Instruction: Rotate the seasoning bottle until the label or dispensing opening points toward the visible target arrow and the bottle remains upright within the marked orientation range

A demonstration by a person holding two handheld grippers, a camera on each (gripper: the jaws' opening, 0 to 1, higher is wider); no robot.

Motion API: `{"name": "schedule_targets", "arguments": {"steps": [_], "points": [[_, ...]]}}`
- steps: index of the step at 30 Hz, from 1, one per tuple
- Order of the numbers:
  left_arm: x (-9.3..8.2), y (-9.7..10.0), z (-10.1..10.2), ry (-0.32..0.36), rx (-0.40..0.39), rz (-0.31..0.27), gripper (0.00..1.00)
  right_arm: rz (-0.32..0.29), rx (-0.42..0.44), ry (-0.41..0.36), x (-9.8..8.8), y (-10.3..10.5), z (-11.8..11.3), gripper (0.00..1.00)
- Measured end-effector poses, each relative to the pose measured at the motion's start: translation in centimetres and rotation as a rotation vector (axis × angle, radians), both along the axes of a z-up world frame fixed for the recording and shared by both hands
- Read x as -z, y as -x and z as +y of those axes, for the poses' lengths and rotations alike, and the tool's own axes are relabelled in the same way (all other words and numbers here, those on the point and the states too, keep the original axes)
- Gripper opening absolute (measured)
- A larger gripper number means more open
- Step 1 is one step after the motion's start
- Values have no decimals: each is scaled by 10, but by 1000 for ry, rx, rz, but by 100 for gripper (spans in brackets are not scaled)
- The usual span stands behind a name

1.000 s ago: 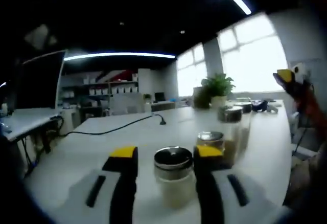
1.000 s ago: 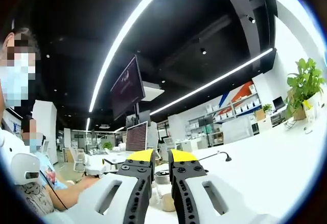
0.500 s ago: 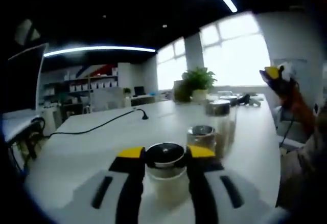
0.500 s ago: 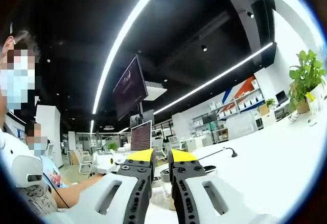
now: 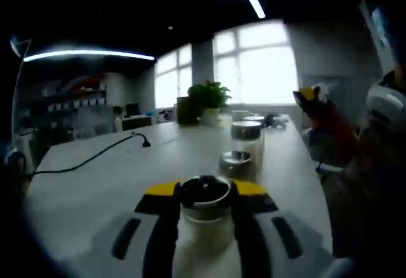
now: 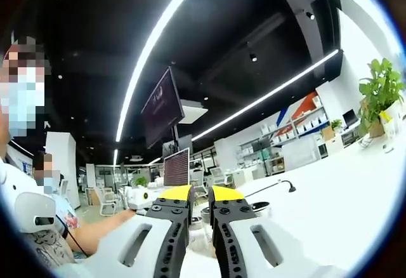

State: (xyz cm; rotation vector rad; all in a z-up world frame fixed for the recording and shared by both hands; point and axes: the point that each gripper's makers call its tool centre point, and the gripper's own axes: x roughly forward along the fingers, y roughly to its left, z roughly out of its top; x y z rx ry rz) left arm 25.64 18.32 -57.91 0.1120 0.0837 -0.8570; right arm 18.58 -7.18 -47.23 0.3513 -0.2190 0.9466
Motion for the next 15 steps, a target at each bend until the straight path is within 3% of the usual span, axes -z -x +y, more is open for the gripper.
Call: {"name": "schedule_targets", "arguments": {"steps": [7, 10, 11, 15], "points": [[1, 6, -3, -14, 104, -23, 33, 6, -6, 7, 2, 1, 1, 8], [2, 8, -3, 19, 128, 18, 33, 8, -11, 11, 4, 3, 2, 8], [2, 8, -2, 30, 121, 32, 33, 8, -11, 11, 4, 3, 2, 8], [-1, 8, -1, 107, 26, -8, 38, 13, 4, -12, 1, 0, -4, 8]]}}
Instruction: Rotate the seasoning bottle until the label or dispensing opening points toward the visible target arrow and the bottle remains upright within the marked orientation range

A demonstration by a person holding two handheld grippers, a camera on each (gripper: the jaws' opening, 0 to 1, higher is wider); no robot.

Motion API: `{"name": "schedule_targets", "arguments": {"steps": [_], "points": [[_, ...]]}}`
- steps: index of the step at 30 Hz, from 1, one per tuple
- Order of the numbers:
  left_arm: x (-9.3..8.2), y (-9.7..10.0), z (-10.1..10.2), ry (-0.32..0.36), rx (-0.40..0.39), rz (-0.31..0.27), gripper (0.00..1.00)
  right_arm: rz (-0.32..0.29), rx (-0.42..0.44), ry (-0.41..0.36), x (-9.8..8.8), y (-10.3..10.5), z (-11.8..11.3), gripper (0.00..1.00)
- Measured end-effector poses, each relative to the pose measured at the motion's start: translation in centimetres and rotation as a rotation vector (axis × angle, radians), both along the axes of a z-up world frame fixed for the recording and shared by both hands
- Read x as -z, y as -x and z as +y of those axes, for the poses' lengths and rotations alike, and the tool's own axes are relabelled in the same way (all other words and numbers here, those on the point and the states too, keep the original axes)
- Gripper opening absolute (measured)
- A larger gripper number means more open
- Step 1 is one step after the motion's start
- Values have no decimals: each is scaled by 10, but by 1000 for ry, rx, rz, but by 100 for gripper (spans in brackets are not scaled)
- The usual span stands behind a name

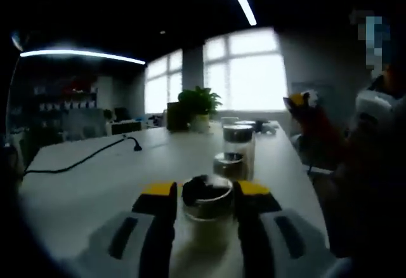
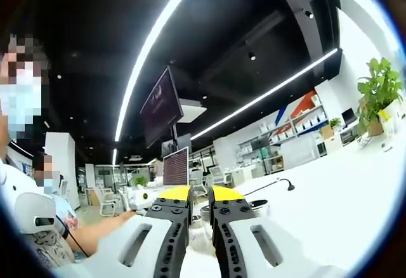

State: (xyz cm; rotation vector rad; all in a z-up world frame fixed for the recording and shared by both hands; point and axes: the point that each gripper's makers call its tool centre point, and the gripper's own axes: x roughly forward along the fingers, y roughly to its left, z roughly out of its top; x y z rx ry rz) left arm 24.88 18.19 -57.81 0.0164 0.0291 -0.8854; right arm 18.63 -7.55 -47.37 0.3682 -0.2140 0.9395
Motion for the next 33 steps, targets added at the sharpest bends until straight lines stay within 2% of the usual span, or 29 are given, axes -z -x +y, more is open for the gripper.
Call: {"name": "schedule_targets", "arguments": {"steps": [2, 4, 6, 8, 10, 13, 14, 15, 16, 17, 21, 26, 33], "points": [[-4, 1, 1, 43, -34, -12, 38, 2, -4, -8, -1, 0, 0, 8], [-6, -2, 6, 98, -106, 31, 40, -2, -5, -1, -1, 0, 2, 8], [-15, -4, 11, 175, -187, 9, 39, -6, -10, 6, 0, 3, 5, 8], [-12, -1, 8, 175, -240, 18, 39, -9, -8, 11, 1, 3, 6, 8], [-10, -1, 9, 124, -306, -9, 40, -7, -6, 10, 1, 2, 6, 8], [-12, -3, 16, 122, -402, -16, 41, -10, -8, 3, -1, 2, 6, 8], [-7, -4, 20, 119, -447, 20, 43, -17, -8, 7, -2, 4, 6, 8], [-7, -5, 24, 123, -485, 31, 46, -25, -6, 13, -3, 5, 6, 8], [-11, -5, 21, 134, -486, 4, 49, -31, 1, 21, -4, 4, 5, 8], [-12, -3, 20, 137, -491, 2, 51, -36, 8, 23, -5, 4, 4, 8], [-13, -2, 20, 97, -545, -31, 51, -47, 14, 4, -10, 4, -1, 8], [-15, -2, 20, 99, -573, -57, 45, -70, 23, 18, -13, 4, -1, 8], [-17, -5, 15, 22, -596, -89, 39, -69, 24, 17, -12, 2, -1, 8]]}}
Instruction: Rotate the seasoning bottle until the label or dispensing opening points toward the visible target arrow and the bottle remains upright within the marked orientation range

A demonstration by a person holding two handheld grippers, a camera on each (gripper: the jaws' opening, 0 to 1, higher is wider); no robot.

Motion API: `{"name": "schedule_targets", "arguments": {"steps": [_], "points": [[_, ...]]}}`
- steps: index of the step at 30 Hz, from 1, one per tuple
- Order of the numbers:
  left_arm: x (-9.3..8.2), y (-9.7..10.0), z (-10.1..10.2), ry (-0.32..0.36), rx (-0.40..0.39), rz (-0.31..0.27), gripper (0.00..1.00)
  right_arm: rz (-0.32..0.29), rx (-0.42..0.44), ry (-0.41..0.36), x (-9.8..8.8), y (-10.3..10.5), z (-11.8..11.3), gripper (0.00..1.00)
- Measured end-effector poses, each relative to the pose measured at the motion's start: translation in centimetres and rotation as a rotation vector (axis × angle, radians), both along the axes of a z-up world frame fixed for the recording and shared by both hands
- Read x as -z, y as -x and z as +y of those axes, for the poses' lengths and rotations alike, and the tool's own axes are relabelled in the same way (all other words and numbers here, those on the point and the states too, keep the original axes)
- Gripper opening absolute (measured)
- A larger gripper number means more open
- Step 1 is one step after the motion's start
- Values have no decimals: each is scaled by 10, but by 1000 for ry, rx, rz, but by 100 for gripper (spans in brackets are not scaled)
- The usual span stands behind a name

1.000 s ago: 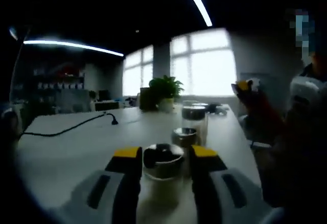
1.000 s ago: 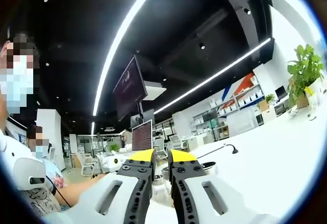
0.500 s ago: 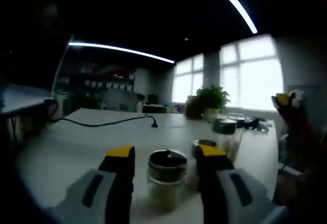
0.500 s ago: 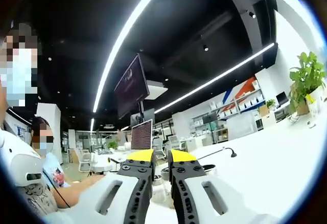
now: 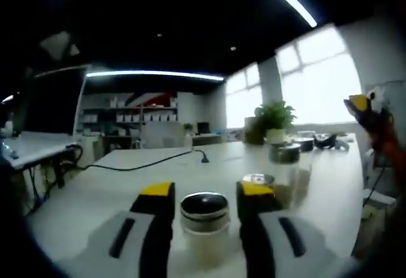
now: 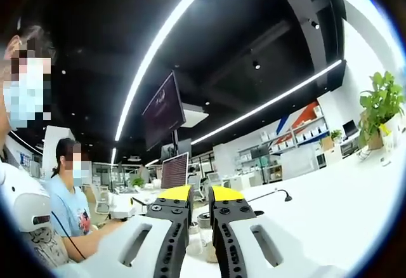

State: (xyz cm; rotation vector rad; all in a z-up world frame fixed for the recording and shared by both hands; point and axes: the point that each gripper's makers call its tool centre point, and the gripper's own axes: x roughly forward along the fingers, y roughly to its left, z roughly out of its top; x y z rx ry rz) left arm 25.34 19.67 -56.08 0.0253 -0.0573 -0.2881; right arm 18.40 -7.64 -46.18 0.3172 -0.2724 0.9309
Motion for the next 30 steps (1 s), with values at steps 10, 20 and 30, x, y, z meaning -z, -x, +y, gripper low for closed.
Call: {"name": "schedule_targets", "arguments": {"steps": [10, 20, 30], "points": [[4, -6, 1, 2, -9, 26, 33, -6, -8, 13, -4, 1, 1, 8], [4, 0, -1, 34, 139, 46, 32, 8, 21, -17, 1, 0, -13, 8], [5, -6, 2, -26, 313, 81, 32, 15, -7, -30, -1, 7, -8, 7]]}}
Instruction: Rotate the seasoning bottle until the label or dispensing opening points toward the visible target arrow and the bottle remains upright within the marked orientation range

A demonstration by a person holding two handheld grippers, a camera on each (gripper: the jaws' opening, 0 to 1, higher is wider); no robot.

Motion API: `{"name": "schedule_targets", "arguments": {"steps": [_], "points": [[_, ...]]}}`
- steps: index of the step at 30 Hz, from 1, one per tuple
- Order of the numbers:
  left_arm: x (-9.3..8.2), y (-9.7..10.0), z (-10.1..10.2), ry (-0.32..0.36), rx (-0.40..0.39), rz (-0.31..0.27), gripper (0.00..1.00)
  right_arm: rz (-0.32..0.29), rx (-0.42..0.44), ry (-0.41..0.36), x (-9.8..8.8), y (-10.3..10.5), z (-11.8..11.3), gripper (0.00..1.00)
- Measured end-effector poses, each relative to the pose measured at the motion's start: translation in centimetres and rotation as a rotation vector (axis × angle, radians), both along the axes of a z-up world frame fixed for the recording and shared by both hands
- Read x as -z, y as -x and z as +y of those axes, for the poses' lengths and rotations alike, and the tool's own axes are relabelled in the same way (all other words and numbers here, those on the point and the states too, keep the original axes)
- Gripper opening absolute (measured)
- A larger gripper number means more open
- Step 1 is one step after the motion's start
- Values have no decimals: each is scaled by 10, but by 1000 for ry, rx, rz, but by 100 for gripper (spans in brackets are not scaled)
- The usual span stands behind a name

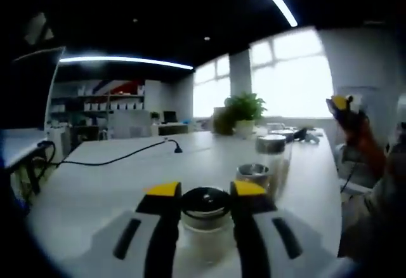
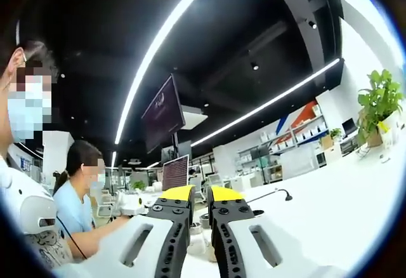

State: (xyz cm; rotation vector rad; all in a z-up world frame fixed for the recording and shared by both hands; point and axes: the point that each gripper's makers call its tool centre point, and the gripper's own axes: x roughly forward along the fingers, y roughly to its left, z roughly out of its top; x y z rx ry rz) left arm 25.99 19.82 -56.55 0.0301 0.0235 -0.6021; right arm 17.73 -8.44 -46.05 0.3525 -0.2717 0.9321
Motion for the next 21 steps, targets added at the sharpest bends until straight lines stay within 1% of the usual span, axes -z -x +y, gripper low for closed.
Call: {"name": "schedule_targets", "arguments": {"steps": [2, 3, 5, 7, 8, 10, 12, 13, 14, 16, 21], "points": [[0, 1, -2, 3, 51, 6, 32, 6, 0, 1, 1, 0, 2, 7], [0, 1, -3, -1, 86, -2, 32, 7, 0, 1, 1, 0, 2, 7], [1, 4, -5, 17, 144, 6, 32, 8, -2, 2, 0, 1, 4, 7], [0, 4, -4, 3, 185, 6, 32, 7, -4, 7, -2, 2, 5, 7], [0, 4, -3, -3, 192, 6, 32, 5, -5, 9, -2, 3, 6, 7], [1, 7, -6, -15, 253, 6, 32, 4, -4, 9, -3, 5, 6, 7], [1, 6, -5, -19, 262, -9, 32, 1, 5, -2, -5, 7, 3, 5], [1, 6, -5, -3, 285, -10, 32, -2, 12, -10, -7, 8, 0, 4], [1, 7, -5, 21, 300, 9, 32, -6, 20, -17, -9, 9, -3, 4], [2, 7, -5, 3, 308, -6, 32, -13, 33, -23, -13, 12, -8, 4], [3, 8, -7, -6, 369, 2, 32, -27, 64, -27, -16, 20, -13, 4]]}}
